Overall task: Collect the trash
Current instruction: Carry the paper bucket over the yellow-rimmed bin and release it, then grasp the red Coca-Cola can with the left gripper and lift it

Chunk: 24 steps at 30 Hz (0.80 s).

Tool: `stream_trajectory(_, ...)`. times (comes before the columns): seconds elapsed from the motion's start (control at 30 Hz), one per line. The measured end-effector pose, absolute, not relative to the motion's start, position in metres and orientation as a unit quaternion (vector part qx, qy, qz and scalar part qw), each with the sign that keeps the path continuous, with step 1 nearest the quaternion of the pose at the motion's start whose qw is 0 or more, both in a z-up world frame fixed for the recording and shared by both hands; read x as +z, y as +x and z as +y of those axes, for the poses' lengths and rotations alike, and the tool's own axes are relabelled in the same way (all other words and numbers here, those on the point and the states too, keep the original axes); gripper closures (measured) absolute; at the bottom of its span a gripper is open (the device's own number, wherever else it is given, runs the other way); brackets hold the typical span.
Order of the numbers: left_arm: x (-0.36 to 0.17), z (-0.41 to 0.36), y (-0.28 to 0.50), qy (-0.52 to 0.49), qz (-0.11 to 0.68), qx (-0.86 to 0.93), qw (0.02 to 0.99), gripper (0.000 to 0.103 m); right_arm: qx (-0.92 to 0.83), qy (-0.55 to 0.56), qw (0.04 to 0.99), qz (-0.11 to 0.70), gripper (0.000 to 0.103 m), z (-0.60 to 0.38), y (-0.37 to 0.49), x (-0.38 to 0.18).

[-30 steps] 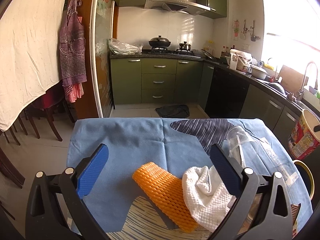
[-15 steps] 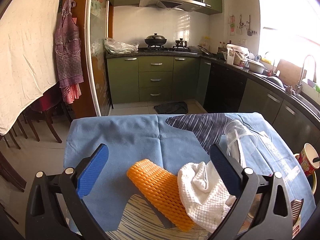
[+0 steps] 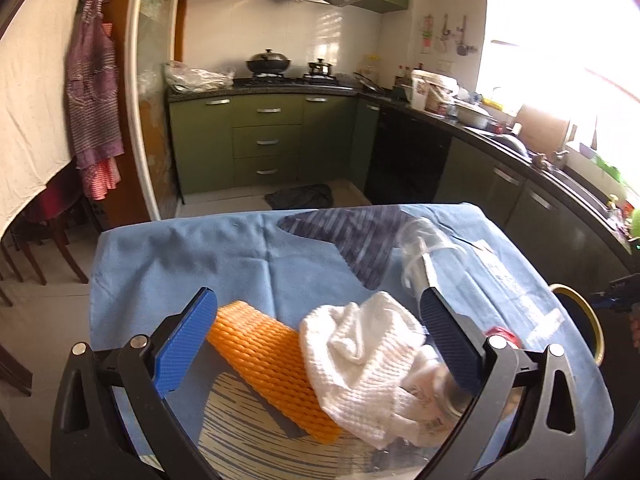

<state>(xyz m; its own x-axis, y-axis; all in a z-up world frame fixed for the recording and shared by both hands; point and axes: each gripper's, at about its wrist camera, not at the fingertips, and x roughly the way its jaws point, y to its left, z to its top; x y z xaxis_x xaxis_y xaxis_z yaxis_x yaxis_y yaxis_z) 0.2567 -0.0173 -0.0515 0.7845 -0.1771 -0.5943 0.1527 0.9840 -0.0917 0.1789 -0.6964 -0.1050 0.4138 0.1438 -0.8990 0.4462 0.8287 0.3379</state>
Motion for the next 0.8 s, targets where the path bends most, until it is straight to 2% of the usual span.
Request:
stream_trajectory(0.2,-0.038,-0.054,0.238,0.049,0.304,-0.178,0.935,0.006,-0.040,0.261,0.800,0.539,0.067,-0.661,0.153,-0.097)
stream_trajectory(0.43,-0.049,-0.098,0.222,0.228,0.267,-0.265,0.898,0.006,-0.019,0.253,0.801,0.542,0.065,-0.636,0.132,-0.097)
stream_trajectory(0.8,-0.064,-0.115,0.240,0.237,0.306,-0.381,0.840,0.006,0.000,0.251,0.792,0.556,0.065,-0.631,0.144,-0.103)
